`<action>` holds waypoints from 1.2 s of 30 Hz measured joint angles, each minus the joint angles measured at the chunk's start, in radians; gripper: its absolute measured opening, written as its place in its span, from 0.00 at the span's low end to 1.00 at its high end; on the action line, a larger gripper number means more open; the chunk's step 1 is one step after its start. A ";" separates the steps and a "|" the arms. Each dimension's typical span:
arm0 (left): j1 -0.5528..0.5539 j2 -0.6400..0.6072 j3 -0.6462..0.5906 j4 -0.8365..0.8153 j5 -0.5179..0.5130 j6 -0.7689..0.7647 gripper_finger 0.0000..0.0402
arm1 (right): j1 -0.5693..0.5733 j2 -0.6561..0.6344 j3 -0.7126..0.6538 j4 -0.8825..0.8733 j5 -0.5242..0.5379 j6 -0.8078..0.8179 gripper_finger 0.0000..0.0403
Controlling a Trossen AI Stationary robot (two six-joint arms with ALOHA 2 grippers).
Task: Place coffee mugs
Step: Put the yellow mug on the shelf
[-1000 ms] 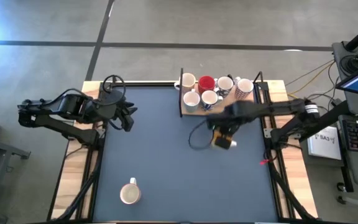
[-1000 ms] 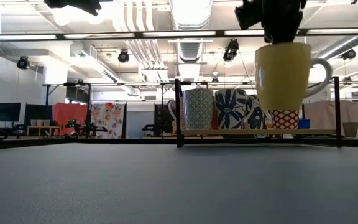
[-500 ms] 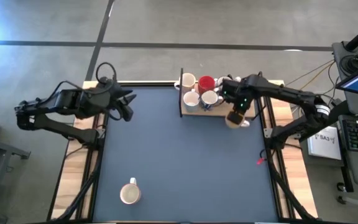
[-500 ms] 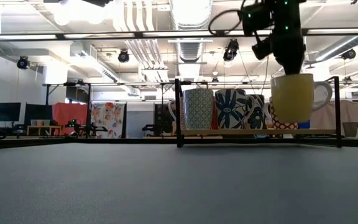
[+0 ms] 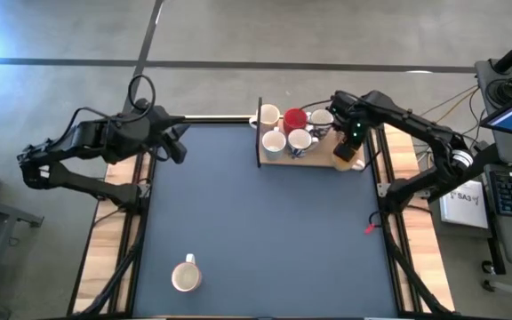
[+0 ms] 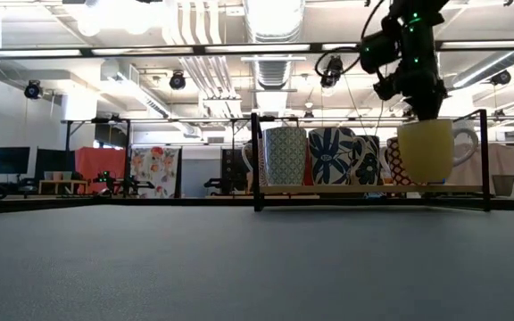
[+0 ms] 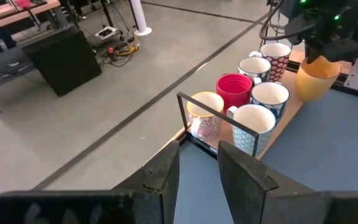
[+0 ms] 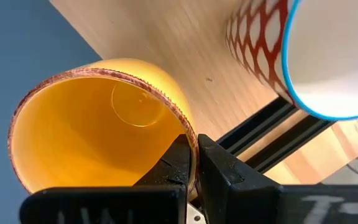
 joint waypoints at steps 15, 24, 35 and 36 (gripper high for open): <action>0.000 0.021 0.013 0.062 -0.004 -0.041 0.23 | -0.092 -0.004 -0.034 0.045 -0.004 -0.140 0.03; 0.000 0.057 0.012 0.069 -0.004 -0.067 0.23 | -0.103 -0.003 -0.034 0.052 -0.001 -0.284 0.03; 0.000 0.102 0.011 0.072 -0.004 -0.099 0.23 | -0.105 -0.003 -0.034 0.069 -0.001 -0.371 0.03; 0.000 0.105 0.011 0.072 -0.004 -0.100 0.23 | -0.107 -0.003 -0.034 0.071 -0.001 -0.371 0.03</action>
